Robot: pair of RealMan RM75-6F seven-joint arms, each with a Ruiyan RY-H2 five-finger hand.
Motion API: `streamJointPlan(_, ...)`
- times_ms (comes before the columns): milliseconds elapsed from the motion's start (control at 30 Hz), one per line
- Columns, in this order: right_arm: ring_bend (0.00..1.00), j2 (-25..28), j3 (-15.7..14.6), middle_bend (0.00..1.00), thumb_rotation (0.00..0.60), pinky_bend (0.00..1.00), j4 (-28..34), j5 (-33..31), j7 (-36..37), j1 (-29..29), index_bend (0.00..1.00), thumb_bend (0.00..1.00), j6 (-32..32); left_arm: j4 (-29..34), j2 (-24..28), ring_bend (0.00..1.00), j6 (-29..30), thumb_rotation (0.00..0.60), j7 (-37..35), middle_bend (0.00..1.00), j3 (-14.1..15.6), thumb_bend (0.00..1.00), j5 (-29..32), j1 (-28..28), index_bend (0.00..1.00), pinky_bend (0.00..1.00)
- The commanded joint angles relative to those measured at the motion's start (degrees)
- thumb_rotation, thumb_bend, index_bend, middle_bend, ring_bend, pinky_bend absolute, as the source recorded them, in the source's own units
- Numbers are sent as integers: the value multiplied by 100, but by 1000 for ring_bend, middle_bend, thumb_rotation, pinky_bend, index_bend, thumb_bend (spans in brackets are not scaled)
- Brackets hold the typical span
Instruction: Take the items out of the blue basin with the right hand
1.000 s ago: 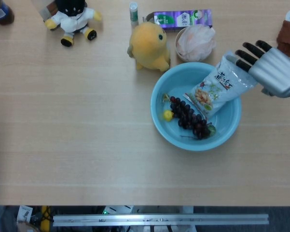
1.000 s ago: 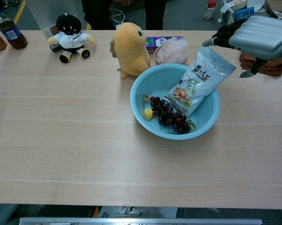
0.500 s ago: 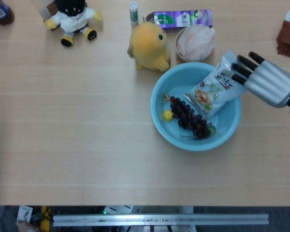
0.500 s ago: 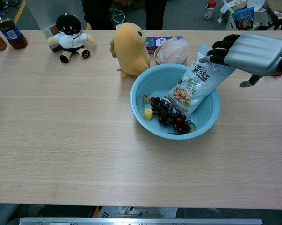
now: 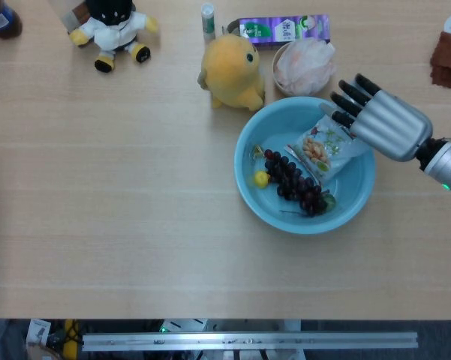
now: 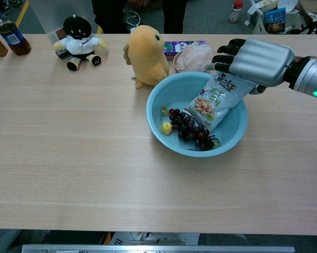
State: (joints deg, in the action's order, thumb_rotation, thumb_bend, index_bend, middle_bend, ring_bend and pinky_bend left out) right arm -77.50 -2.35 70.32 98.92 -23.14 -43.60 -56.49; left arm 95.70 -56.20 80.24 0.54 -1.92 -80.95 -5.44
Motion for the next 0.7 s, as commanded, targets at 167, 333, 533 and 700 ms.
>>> streamJointPlan(167,117,-335,70,201,600,189,-276,55,-48,-63,184,1,-59,-13,25,259,6,600,-30,229,-10,358,46,20,348,181)
streamJointPlan(333,127,-553,138,228,600,189,-400,103,-20,-109,220,60,-185,-17,38,259,12,600,-55,229,-16,358,47,26,349,181)
streamJointPlan(533,160,-740,140,263,600,190,-513,229,73,-181,265,125,-309,-33,44,259,15,600,-75,229,-16,358,66,42,349,181)
streamJointPlan(700,187,-951,117,288,600,190,-686,389,96,-240,301,173,-461,-44,39,259,-1,600,-91,229,-17,358,73,40,350,181)
